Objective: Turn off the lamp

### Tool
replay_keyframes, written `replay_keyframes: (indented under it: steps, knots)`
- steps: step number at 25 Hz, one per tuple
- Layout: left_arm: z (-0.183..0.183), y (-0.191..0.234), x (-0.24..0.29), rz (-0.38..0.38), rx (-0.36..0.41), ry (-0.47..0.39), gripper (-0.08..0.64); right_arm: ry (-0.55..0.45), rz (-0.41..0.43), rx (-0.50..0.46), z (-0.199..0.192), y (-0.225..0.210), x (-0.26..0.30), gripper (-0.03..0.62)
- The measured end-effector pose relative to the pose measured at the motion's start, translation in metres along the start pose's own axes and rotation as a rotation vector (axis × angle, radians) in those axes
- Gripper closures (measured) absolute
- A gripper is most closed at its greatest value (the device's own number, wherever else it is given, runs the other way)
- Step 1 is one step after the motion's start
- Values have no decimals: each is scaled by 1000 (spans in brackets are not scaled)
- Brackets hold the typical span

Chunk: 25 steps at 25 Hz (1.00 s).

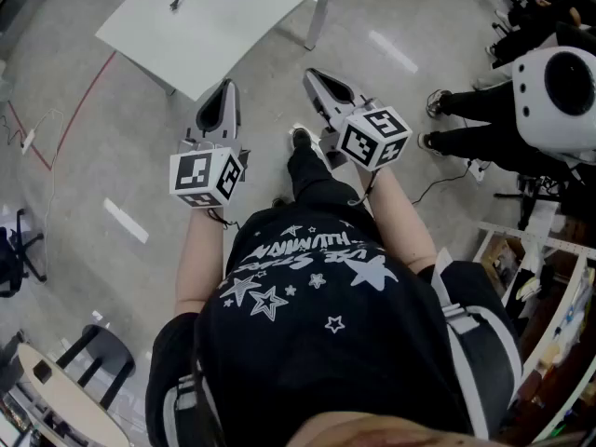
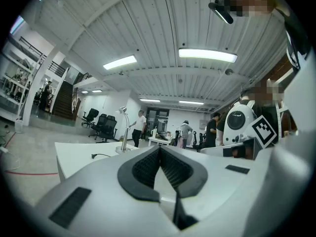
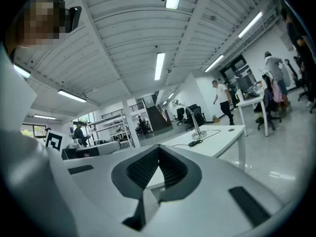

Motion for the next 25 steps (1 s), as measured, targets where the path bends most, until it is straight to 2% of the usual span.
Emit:
replay_keyframes:
  steps: [6,11,25]
  knots:
    - [-3,18,21,42,-13,2,549,26,30,8,9,-24,36,588]
    - [11,33,50,65,46,-14,549,19,50,27,26,-48,70,588]
    - [15,54,184,130,36,26,549,33,104,52,84,-172,150,588]
Point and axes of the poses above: the fingertips, and each gripper's own axes: x forward along the fingers, y to its left, z out of its top, the point moved 5 cm from there along -x, backward along the fingers, and after that the axes turned 6 degrees about y, right-handed, at the moved point
